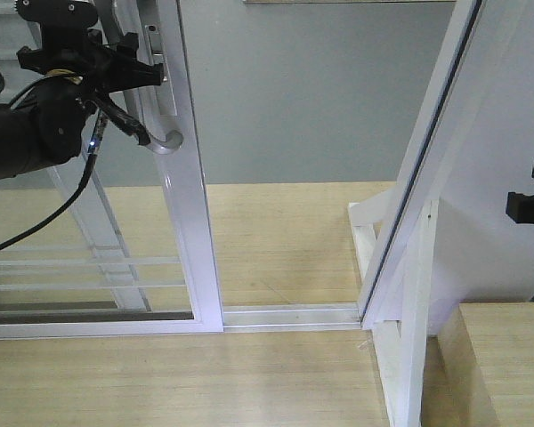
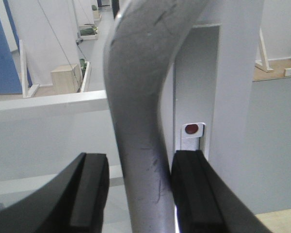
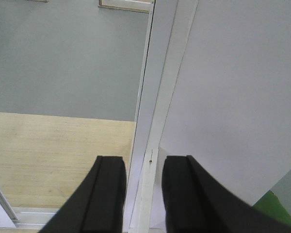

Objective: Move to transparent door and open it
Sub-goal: 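Reach the left gripper to the silver handle and grasp it, then push the handle with the left gripper to slide the door further open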

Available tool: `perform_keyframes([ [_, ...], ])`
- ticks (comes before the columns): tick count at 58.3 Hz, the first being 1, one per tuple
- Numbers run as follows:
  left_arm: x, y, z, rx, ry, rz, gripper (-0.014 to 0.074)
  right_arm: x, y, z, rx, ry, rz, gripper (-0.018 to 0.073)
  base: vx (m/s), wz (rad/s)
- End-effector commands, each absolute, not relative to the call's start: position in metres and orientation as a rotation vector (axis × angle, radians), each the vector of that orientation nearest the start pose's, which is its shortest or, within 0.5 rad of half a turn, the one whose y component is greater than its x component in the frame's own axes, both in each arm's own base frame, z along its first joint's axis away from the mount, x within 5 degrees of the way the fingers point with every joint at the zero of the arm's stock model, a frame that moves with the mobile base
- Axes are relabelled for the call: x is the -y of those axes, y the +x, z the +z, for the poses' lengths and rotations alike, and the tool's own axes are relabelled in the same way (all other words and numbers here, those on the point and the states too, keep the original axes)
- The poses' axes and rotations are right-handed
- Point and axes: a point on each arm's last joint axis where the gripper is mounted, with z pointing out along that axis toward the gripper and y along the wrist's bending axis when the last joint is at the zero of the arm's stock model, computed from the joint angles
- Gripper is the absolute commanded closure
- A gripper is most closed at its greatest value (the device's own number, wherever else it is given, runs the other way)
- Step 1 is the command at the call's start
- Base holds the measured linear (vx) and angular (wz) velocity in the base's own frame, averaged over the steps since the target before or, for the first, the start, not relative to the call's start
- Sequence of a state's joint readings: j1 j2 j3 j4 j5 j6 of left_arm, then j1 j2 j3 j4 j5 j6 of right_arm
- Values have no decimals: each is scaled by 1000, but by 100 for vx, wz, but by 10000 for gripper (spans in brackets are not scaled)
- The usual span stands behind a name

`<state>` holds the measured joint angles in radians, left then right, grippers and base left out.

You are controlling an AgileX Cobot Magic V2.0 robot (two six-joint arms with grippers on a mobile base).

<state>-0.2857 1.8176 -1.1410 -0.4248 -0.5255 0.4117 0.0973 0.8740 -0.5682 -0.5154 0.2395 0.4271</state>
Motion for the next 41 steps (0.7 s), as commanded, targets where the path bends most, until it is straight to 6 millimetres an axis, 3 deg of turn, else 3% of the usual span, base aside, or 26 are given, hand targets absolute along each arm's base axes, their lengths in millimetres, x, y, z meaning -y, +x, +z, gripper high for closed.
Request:
perform_keyframes([
  [1, 83, 403, 293, -1521, -16, 7, 195, -9, 182, 310, -1899, -132, -94, 273, 0, 0],
  [27, 66, 393, 302, -1550, -70, 38, 195, -9, 182, 310, -1899, -132, -94, 273, 0, 0],
  [41, 36, 385, 302, -1595, -134, 87, 195, -9, 182, 310, -1898, -132, -93, 273, 0, 0],
])
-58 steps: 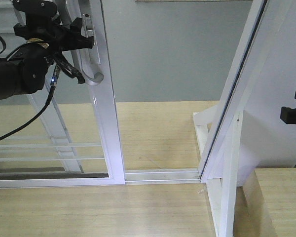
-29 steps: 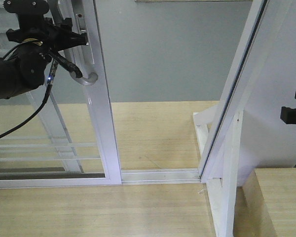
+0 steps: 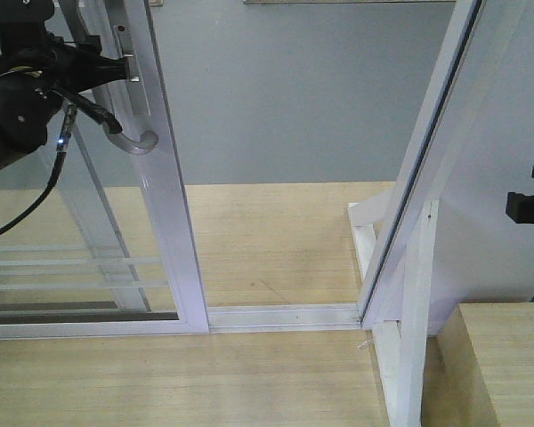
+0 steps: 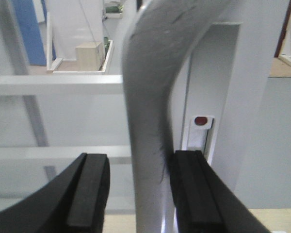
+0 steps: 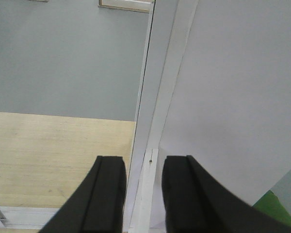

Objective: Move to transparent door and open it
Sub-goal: 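Push the handle with the left gripper to slide the door further open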

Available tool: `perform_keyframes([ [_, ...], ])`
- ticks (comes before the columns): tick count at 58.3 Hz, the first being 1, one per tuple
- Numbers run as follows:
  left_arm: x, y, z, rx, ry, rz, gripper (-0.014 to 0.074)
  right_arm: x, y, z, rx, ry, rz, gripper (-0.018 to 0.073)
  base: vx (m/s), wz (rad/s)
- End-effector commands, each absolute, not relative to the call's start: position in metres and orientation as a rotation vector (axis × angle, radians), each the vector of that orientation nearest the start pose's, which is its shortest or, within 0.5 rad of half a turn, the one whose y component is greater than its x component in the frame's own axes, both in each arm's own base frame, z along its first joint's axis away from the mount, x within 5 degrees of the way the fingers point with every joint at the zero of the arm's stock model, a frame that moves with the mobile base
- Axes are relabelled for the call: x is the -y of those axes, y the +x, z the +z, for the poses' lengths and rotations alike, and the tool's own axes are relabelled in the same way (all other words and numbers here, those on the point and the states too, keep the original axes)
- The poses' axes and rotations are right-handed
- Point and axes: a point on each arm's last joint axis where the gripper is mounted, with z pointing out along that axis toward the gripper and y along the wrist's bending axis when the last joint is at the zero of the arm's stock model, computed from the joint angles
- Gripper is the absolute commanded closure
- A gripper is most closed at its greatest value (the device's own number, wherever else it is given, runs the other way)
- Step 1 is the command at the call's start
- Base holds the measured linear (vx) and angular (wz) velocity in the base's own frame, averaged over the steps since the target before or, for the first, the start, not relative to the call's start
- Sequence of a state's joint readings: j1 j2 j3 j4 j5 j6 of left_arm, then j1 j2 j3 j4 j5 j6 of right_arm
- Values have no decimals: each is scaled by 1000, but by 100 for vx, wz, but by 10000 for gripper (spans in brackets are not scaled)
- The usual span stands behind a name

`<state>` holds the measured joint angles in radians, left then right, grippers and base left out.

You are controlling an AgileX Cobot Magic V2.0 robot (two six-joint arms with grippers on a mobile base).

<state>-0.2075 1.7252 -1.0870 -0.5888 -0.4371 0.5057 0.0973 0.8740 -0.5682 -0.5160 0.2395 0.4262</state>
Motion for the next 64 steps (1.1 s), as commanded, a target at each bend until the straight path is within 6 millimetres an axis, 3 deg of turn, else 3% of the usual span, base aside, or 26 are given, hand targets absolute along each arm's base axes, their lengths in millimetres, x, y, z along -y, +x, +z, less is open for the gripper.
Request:
perform_keyframes([
  [1, 34, 385, 301, -1600, -134, 91, 195, -9, 182, 310, -1898, -132, -93, 273, 0, 0],
  [19, 15, 383, 303, -1647, -156, 96, 195, -9, 182, 310, -1898, -132, -93, 273, 0, 0],
  [31, 15, 371, 324, -1611, -153, 72, 195, -9, 182, 309, -1902, -131, -95, 273, 0, 0],
  [51, 25, 337, 359, -1684, -68, -72, 195, -9, 182, 309, -1909, -126, -96, 273, 0, 0],
  [64, 31, 298, 393, -1685, 25, -147, 195, -8, 182, 308, -1913, -120, -95, 273, 0, 0],
])
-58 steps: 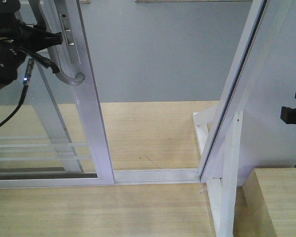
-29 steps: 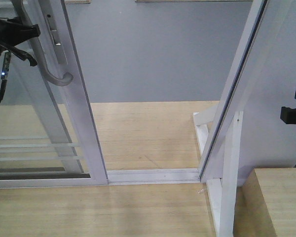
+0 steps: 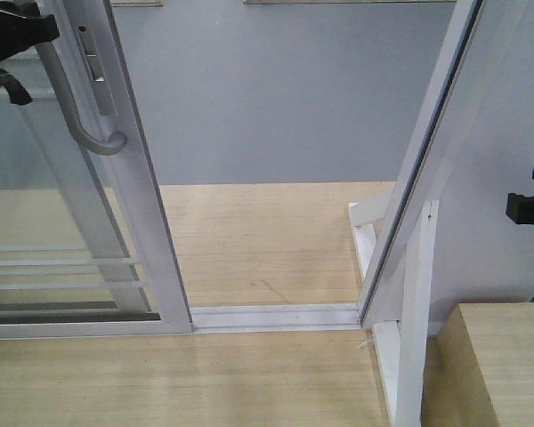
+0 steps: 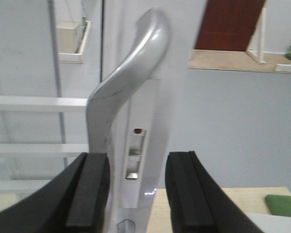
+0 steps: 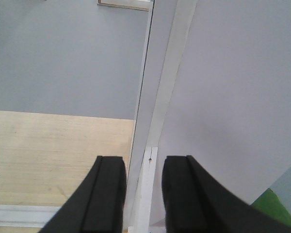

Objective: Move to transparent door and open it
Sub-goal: 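Push the handle with the left gripper to slide the door further open, then release the handle and withdraw the left gripper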

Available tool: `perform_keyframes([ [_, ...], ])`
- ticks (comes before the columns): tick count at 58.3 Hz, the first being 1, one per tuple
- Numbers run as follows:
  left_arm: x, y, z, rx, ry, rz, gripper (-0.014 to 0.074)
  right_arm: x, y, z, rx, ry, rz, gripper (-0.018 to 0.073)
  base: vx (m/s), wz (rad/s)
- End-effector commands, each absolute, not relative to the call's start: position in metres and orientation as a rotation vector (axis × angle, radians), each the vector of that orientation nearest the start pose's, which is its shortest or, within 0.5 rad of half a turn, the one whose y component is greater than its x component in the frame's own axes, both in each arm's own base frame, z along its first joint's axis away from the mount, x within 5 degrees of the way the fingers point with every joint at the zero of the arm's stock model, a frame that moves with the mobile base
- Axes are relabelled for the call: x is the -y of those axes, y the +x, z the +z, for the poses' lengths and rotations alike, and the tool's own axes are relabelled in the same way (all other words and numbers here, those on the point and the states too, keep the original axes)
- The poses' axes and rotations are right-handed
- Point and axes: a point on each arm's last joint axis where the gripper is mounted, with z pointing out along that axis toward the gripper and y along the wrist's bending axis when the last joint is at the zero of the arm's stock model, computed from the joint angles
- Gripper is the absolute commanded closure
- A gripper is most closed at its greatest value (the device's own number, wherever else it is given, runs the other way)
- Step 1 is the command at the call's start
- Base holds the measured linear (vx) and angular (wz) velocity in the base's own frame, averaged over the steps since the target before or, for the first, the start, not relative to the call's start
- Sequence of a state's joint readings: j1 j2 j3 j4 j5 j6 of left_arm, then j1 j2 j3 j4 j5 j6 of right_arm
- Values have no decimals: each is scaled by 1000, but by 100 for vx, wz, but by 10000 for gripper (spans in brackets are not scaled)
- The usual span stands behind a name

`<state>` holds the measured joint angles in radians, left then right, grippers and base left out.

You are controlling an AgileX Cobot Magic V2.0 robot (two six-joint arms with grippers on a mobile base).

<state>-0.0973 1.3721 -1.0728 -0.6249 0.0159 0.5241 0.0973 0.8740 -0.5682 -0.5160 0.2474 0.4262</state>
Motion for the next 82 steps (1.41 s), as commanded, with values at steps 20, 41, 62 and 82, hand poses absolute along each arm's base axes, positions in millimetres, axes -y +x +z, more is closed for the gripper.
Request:
perform_keyframes([
  [20, 39, 214, 436, -1698, 198, -273, 195, -8, 182, 308, -1914, -115, -91, 273, 0, 0],
  [41, 49, 136, 441, -1828, 435, -390, 202, -8, 182, 308, -1914, -115, -91, 273, 0, 0],
  [62, 38, 81, 450, -1654, 397, -296, 358, -8, 182, 308, -1913, -116, -92, 273, 0, 0],
  [82, 9, 32, 378, -1360, 104, -151, 604, -8, 182, 308, -1913, -116, -92, 274, 0, 0],
])
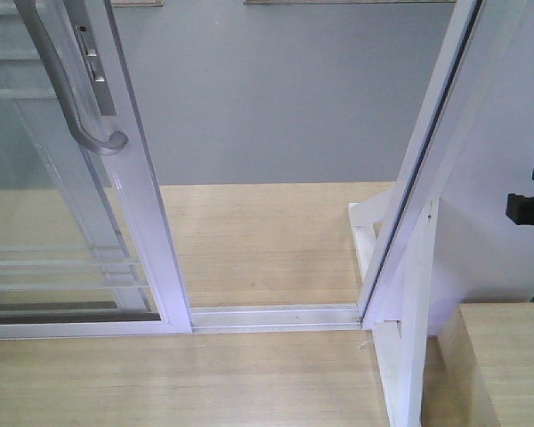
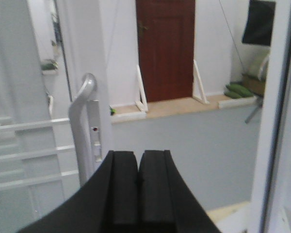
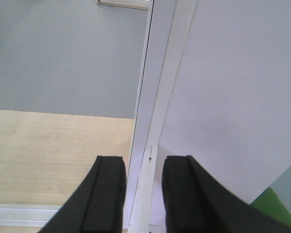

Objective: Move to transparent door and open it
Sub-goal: 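Release the handle and withdraw the left gripper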

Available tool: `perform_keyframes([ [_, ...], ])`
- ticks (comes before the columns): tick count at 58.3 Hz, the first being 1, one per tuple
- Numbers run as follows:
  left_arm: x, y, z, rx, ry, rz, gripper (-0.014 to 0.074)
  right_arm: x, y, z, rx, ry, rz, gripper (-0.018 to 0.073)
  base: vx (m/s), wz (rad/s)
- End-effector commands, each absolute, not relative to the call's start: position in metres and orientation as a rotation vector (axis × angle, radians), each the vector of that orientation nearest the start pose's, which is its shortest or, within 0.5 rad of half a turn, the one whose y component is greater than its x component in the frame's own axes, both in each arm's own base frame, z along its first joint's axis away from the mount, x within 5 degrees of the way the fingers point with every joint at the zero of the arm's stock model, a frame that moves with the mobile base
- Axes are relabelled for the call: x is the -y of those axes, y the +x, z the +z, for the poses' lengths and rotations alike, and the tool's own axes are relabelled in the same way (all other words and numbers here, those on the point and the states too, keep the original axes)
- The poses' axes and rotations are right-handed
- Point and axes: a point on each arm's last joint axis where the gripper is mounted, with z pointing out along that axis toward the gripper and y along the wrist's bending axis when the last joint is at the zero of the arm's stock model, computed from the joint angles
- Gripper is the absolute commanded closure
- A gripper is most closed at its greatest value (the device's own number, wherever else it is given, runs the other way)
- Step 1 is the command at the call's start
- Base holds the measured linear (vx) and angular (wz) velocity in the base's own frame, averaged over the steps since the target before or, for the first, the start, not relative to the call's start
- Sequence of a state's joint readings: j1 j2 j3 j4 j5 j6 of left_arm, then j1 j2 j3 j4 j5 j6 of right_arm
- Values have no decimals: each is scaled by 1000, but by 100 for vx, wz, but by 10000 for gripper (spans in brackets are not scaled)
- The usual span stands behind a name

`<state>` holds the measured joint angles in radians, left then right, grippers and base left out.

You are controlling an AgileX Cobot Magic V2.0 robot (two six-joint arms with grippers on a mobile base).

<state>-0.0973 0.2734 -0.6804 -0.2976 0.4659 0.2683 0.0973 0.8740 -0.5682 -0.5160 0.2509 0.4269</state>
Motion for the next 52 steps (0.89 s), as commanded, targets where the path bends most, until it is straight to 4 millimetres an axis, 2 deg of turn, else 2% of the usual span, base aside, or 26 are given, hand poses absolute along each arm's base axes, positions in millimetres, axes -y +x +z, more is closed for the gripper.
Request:
perform_keyframes([
  [1, 8, 30, 375, -1340, 100, -137, 604, -8, 182, 308, -1913, -116, -92, 274, 0, 0],
  [8, 5, 35, 333, -1323, 113, -55, 603, -8, 182, 308, -1913, -117, -92, 274, 0, 0],
  [20, 5, 46, 255, -1404, 49, -124, 603, -8, 182, 308, -1913, -117, -92, 274, 0, 0],
  [30, 4, 55, 211, -1382, 27, -111, 603, -8, 182, 308, -1916, -116, -94, 274, 0, 0],
  [33, 4, 56, 205, -1388, 26, -109, 603, -8, 182, 308, -1916, -116, -94, 274, 0, 0],
  [52, 4, 56, 206, -1404, 29, -110, 603, -8, 182, 308, -1919, -115, -95, 274, 0, 0],
])
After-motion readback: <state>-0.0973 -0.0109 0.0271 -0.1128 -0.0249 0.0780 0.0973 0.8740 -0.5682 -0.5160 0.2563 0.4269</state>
